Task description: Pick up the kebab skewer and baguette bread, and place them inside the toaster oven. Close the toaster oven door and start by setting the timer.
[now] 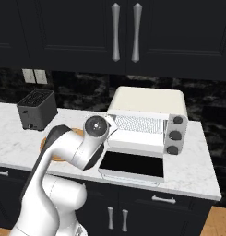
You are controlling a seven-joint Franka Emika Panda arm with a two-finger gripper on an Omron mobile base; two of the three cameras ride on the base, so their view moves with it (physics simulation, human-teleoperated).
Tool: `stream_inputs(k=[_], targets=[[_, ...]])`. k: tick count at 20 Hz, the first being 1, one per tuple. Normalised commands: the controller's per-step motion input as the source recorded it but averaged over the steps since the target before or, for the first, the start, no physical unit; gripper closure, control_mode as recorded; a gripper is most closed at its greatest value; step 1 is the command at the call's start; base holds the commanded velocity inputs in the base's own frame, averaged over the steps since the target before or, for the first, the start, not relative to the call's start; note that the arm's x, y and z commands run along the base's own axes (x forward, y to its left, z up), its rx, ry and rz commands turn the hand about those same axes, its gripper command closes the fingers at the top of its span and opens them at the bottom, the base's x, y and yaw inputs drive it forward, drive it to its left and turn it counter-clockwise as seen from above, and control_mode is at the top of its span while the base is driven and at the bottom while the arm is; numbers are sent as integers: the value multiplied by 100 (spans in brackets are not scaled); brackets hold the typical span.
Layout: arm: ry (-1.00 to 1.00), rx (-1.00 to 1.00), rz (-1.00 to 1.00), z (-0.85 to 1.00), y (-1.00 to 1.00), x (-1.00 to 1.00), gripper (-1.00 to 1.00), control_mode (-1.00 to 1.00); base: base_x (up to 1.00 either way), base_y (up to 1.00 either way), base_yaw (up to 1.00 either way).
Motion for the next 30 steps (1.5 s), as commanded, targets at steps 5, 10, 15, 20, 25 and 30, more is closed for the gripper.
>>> stream_inputs(k=[5, 10, 15, 20, 25, 30], targets=[[-1, 8, 0, 0, -39, 10, -100, -100, 0, 0, 0], [-11, 1, 0, -2, -30, 18, -100, -100, 0, 0, 0], [0, 1, 0, -8, -39, 36, -100, -100, 0, 0, 0], [0, 12, 5, -10, -54, 30, -100, -100, 0, 0, 0], [-5, 17, 4, -3, -6, 48, -100, -100, 0, 0, 0], [-6, 6, 0, -9, -7, 45, -100, -100, 0, 0, 0]])
